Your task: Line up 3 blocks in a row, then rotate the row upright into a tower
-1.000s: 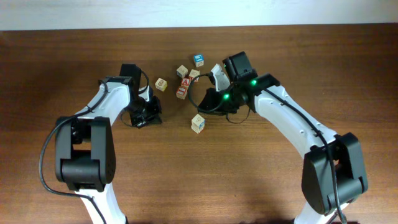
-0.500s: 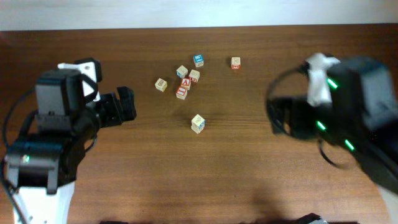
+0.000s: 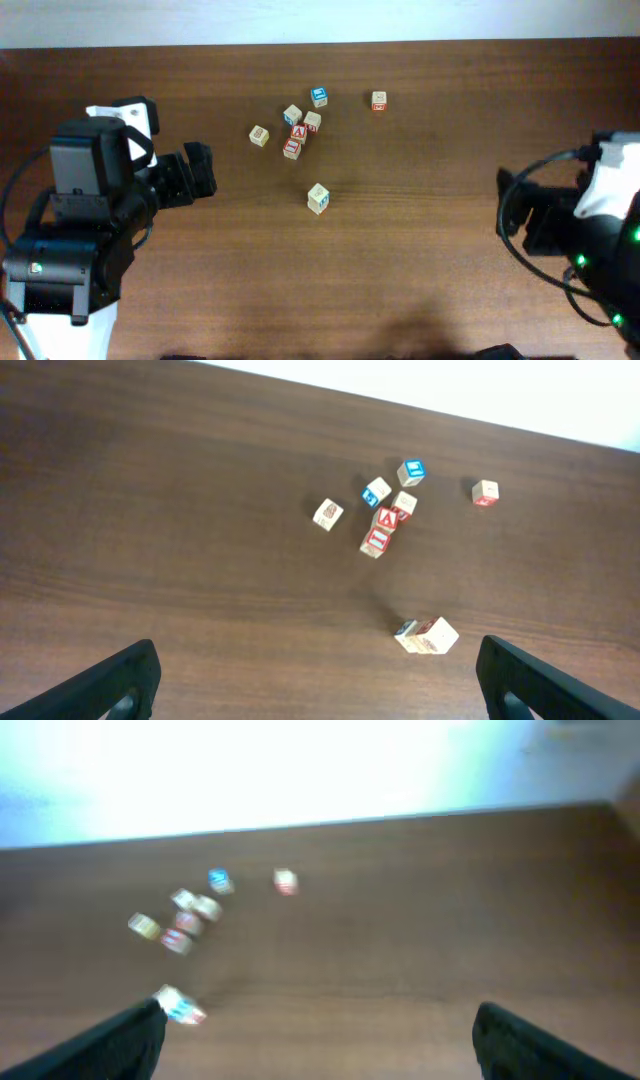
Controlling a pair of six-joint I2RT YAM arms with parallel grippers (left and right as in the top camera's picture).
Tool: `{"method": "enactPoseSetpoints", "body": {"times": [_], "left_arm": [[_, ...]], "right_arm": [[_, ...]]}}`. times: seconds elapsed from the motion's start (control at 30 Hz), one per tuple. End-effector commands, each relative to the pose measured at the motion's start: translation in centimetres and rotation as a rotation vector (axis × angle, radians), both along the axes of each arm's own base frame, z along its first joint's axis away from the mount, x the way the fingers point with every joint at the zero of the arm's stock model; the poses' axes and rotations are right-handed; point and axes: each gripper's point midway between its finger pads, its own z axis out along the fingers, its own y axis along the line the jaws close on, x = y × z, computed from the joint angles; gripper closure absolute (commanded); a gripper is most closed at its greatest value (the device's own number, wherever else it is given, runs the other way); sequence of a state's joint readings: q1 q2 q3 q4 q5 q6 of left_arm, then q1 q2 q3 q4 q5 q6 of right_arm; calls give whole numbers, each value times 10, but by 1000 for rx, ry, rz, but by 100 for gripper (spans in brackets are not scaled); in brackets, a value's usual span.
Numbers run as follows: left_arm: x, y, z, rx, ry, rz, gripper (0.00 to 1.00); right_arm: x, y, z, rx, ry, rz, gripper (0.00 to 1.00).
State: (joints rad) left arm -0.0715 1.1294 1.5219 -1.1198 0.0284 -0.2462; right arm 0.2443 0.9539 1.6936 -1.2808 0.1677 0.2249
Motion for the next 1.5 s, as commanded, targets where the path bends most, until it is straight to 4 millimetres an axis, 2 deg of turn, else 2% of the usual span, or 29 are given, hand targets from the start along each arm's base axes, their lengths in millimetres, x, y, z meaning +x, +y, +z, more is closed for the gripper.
{"method": "enactPoseSetpoints", "body": {"times": [0.0, 0.1, 0.17, 0.23, 0.33, 0.43, 0.87, 0.9, 0.93, 0.97, 1.03, 1.1, 1.13, 1.23, 1.33, 1.37, 1.4, 1.47], "left_arm": [[-1, 3, 1, 14, -6, 4, 1], [-1, 2, 1, 13, -6, 4, 1], [-1, 2, 1, 13, -6, 4, 1], [-1, 2, 1, 13, -6, 4, 1], [-1, 2, 1, 13, -6, 4, 1], [-1, 2, 1, 13, -6, 4, 1], [-1, 3, 1, 14, -5, 4, 1], [-4, 7, 4, 37, -16, 25, 1], [-4, 7, 2, 48, -16, 28, 1], [-1, 16, -4, 82, -44, 68, 1], [-2, 28, -26, 106, -216, 127, 1], [-16, 35, -53, 87, -399, 160, 1], [-22, 37, -70, 133, -513, 143, 1], [-36, 35, -105, 247, -692, 77, 1], [-46, 37, -145, 371, -735, 16, 1], [-46, 37, -153, 408, -732, 1, 1], [-47, 37, -167, 423, -705, -9, 1], [-48, 36, -181, 418, -647, -27, 1]], "right_arm": [[0, -18, -30, 10, -143, -65, 2], [8, -12, -88, 17, -351, 1, 2], [13, -9, -150, 33, -422, 24, 2], [21, -8, -191, 40, -502, 28, 2], [26, -8, -218, 40, -542, 28, 2], [29, -8, -253, 39, -470, 28, 2], [29, -8, -256, 38, -458, 27, 2], [29, -8, -256, 38, -458, 27, 2], [29, -8, -256, 38, -458, 27, 2], [29, -8, -256, 38, -458, 27, 2], [29, -8, -256, 38, -458, 27, 2], [29, -8, -256, 38, -458, 27, 2], [29, -8, -256, 38, -458, 27, 2], [29, -8, -256, 38, -458, 27, 2], [29, -8, -256, 38, -458, 27, 2], [29, -8, -256, 38, -458, 27, 2], [29, -8, -256, 38, -458, 27, 2], [29, -8, -256, 38, -458, 27, 2]]}}
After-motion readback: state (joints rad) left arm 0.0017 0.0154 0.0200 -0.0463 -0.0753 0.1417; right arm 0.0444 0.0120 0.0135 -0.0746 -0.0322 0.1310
